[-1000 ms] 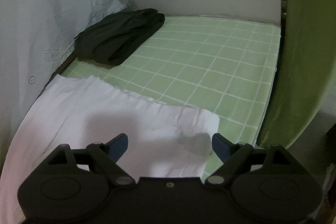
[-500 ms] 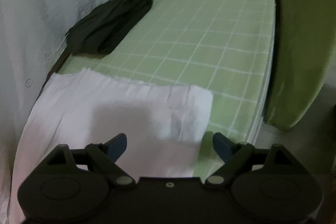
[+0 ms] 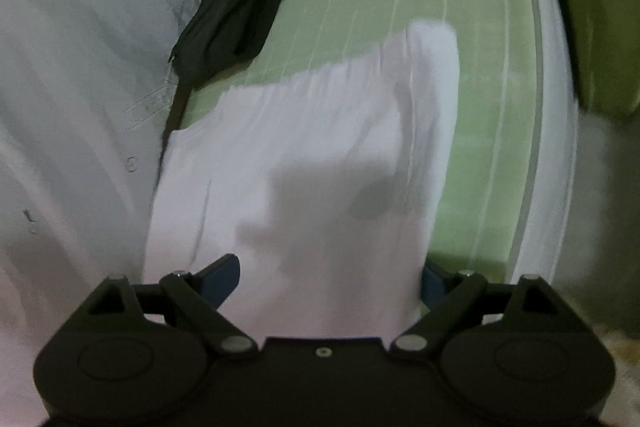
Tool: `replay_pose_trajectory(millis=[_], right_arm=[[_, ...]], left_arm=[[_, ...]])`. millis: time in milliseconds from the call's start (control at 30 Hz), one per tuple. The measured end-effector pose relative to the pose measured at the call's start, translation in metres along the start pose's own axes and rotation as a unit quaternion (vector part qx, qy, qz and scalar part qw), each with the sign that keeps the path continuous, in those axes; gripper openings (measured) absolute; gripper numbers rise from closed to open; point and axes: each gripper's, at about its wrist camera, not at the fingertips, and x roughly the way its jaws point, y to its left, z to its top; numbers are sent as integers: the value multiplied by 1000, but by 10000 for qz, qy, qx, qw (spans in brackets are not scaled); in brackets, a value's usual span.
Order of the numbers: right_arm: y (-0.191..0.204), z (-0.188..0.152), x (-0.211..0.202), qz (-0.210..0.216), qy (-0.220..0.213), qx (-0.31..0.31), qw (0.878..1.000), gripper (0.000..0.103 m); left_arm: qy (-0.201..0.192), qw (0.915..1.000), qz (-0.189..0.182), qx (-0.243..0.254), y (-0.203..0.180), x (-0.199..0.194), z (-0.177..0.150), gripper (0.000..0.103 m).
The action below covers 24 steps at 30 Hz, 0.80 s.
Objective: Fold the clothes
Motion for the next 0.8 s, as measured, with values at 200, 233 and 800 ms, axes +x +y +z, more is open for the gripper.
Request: replay_pose_trajectory(millis=[200,233,800], right_arm=[[15,-20,5,-77,99,-258,9996,95],[17,-23,5,-88,108,-296,9995,95],[33,-54,3,-455,-194,-644,9967,96]], left_arm=[[-3,9999,-8,171,13,-6,11,58],[-20,9997,31,260,15,-8,14,59],[571,9980,276,-55,61,12,32,62]])
